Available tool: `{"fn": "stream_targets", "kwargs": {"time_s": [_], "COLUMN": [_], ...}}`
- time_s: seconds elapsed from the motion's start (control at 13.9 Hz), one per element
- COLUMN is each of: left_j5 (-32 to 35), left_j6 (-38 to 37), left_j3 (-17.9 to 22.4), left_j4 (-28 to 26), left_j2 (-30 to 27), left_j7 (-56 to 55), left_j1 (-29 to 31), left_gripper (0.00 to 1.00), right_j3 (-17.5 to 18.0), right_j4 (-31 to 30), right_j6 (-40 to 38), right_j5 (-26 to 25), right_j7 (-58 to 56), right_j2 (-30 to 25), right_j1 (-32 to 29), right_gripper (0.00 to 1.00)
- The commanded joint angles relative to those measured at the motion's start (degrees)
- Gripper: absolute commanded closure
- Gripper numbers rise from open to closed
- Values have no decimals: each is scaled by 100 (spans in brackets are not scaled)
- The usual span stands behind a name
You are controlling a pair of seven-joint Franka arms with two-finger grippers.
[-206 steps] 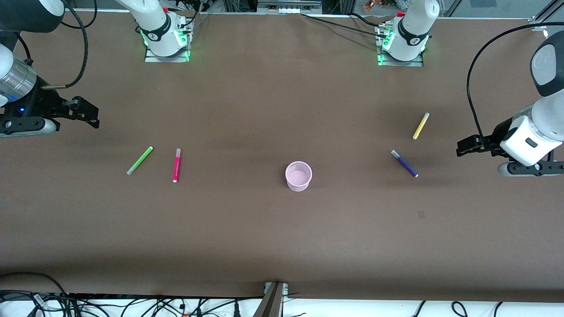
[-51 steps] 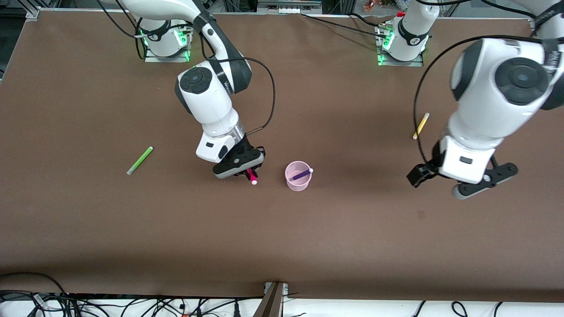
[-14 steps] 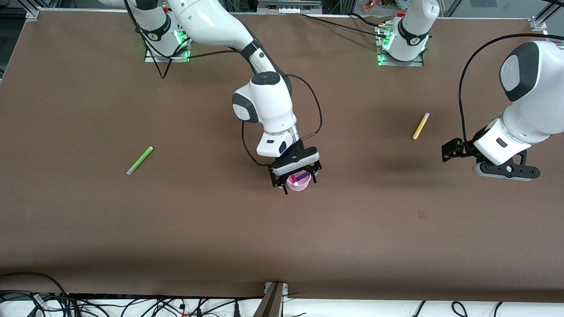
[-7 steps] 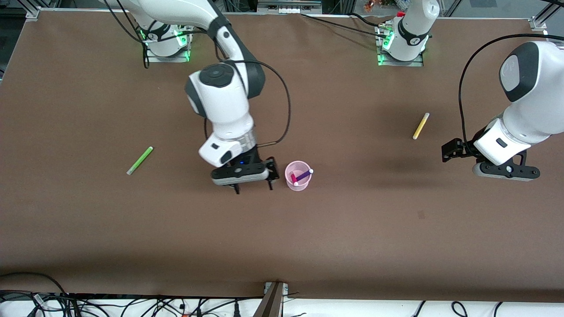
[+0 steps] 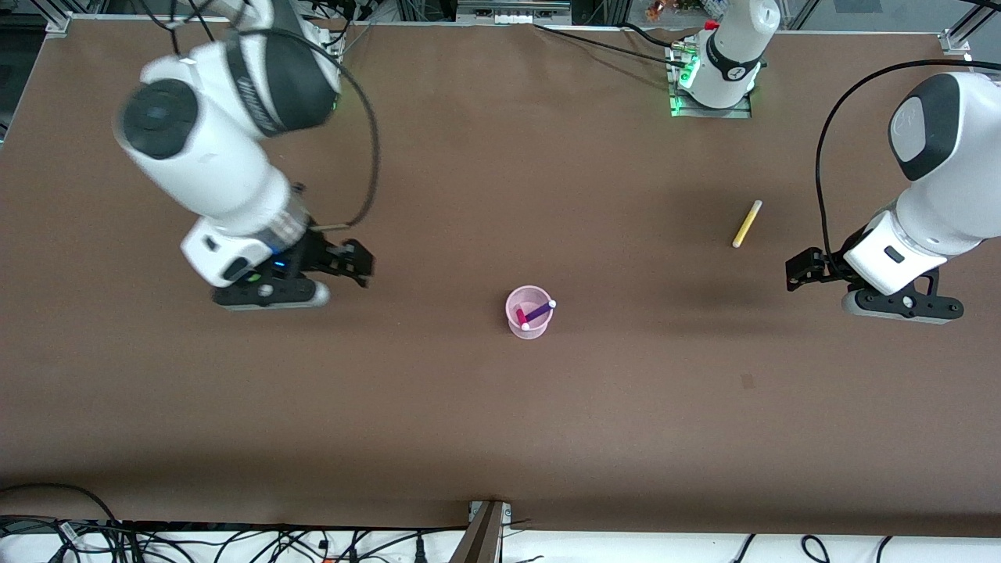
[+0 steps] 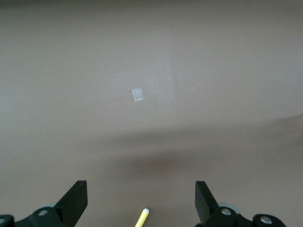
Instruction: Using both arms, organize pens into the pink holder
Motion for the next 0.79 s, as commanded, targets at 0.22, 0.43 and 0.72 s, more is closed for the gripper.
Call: {"fn": "stream_targets", "kwargs": {"time_s": [0.22,0.43,0.72], "left_j5": [-125,-126,-117], "left_j6": [-14,-14,-5], "left_j3": [-36,-27,-27], "left_j4": [164,164,173], "left_j2": [121,139,165], "left_j7": [112,121,121], "left_j1": [49,41,32], "left_gripper": [0,0,0], "right_j3": [701,1097,1098], "right_j4": [-973,-1897,-1873], "right_j6": [-979,-970,-1040], "right_j5": [27,-463,-799], "right_j7": [-1148,-1211,-1342], "right_j2": [-1327,-2286,-2350], "right_j1": [-1629,-2019,-2019], "right_gripper": [0,0,0]}}
